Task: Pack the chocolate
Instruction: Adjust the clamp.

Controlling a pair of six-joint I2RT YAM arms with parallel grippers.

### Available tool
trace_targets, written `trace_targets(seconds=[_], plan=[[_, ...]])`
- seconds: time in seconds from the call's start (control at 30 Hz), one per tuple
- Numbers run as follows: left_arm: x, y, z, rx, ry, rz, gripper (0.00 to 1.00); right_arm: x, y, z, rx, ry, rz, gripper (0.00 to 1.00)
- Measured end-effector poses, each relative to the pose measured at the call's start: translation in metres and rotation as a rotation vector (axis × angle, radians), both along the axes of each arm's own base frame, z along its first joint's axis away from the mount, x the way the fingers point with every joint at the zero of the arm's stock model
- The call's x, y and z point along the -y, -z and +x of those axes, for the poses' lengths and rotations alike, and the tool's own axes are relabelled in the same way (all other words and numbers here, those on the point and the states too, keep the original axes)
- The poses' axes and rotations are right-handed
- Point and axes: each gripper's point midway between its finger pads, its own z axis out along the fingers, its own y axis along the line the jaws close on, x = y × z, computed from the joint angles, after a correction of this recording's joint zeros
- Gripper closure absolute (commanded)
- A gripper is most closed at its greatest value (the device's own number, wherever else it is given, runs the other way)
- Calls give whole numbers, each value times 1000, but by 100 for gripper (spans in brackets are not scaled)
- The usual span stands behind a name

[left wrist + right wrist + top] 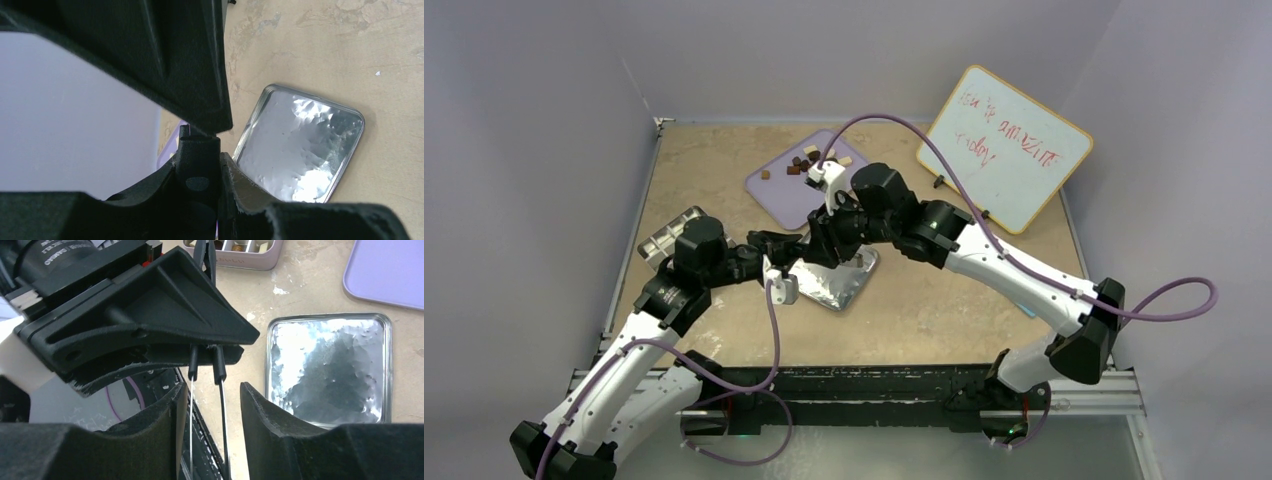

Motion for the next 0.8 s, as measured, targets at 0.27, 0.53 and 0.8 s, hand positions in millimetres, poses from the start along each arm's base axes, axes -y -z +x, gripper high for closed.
trace_targets(seconds=[0.27,0.53,0.8], plan=[[-2,4,2,-8,-18,11,100,-9,7,5,-17,-4,-16,70],[-1,2,-1,-26,-18,-8,51,-6,4,2,-15,-5,-8,73],[-2,-18,-23,-153,-37,-137,11,6,11,25,41,101,-56,73]])
